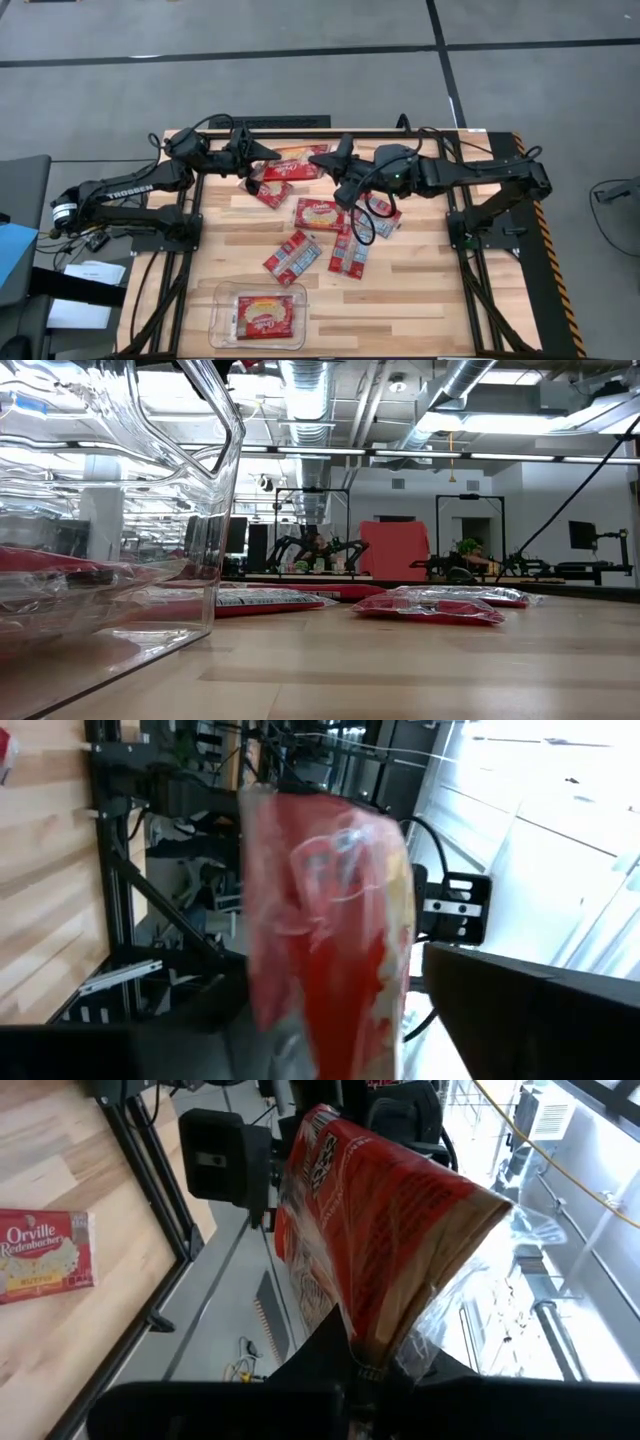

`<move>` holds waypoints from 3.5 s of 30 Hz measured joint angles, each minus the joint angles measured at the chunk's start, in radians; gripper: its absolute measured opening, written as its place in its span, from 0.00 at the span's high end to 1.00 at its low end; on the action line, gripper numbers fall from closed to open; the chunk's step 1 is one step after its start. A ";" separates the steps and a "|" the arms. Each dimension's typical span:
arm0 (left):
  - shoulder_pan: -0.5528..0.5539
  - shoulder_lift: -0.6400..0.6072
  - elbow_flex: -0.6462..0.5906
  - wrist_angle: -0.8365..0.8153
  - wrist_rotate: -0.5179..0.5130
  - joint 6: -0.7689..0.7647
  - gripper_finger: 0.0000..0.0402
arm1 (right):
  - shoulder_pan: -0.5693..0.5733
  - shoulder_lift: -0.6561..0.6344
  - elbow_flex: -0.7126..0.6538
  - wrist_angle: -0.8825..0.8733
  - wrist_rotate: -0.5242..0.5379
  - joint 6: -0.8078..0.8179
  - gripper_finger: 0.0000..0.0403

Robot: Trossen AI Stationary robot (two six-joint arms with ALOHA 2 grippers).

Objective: Sort popcorn bags into baskets
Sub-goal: Put the red popcorn bag into the transparent bin

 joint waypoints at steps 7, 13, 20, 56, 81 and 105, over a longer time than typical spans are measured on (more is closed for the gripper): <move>0.000 0.000 0.000 0.014 -0.010 0.004 0.71 | 0.000 0.000 0.000 -0.003 -0.012 0.005 0.93; 0.001 0.000 0.000 0.039 -0.011 0.025 0.87 | -0.014 0.000 0.000 -0.004 -0.050 0.059 0.89; 0.002 0.000 0.000 0.041 -0.050 0.093 0.97 | -0.045 -0.001 0.000 -0.001 -0.075 0.116 0.83; -1.016 0.020 0.347 -0.895 -1.107 0.289 0.97 | 0.042 -0.394 0.001 -0.296 0.323 0.707 0.32; -1.615 0.575 0.346 -1.006 -1.486 -0.540 0.96 | 0.088 -0.274 -0.002 -0.369 0.332 1.025 0.32; -1.480 0.605 0.346 -1.114 -1.199 -0.522 0.90 | 0.128 -0.257 0.000 -0.397 0.378 1.022 0.32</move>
